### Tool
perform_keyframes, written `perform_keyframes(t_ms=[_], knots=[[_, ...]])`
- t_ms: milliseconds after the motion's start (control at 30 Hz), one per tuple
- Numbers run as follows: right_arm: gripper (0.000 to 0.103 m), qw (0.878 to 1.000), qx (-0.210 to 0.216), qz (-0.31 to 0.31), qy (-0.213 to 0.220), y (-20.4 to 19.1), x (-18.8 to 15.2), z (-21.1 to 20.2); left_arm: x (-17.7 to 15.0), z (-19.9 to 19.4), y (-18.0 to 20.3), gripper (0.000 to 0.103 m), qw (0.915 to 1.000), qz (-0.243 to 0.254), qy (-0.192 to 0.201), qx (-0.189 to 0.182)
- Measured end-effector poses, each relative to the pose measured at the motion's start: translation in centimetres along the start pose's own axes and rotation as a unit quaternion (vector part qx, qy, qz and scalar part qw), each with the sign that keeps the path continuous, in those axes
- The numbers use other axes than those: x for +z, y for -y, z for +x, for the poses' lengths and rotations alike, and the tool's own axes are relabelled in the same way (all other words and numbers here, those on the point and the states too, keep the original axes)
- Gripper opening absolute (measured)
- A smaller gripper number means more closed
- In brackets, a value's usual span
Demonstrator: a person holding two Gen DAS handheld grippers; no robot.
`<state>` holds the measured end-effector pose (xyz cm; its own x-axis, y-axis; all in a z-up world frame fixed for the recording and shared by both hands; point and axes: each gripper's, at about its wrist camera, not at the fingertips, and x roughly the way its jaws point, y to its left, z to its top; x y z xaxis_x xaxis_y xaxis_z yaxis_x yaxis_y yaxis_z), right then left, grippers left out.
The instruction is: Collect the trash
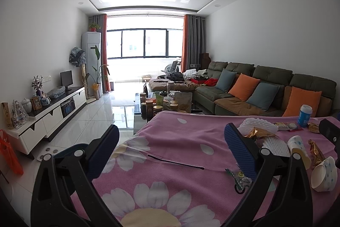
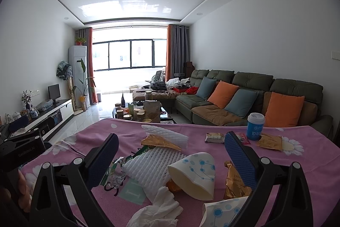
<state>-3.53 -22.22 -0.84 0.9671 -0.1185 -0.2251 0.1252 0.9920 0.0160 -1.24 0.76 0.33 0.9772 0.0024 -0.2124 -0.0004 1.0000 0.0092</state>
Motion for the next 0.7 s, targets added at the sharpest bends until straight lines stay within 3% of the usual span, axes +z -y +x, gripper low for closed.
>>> perform_keyframes(t_ms=[700], knots=[[0.096, 1.0, 0.002, 0.003, 0.0, 0.14, 0.08, 0.03, 0.0, -0.05, -0.11, 0.097, 1.0, -0.001, -0.002, 0.0]])
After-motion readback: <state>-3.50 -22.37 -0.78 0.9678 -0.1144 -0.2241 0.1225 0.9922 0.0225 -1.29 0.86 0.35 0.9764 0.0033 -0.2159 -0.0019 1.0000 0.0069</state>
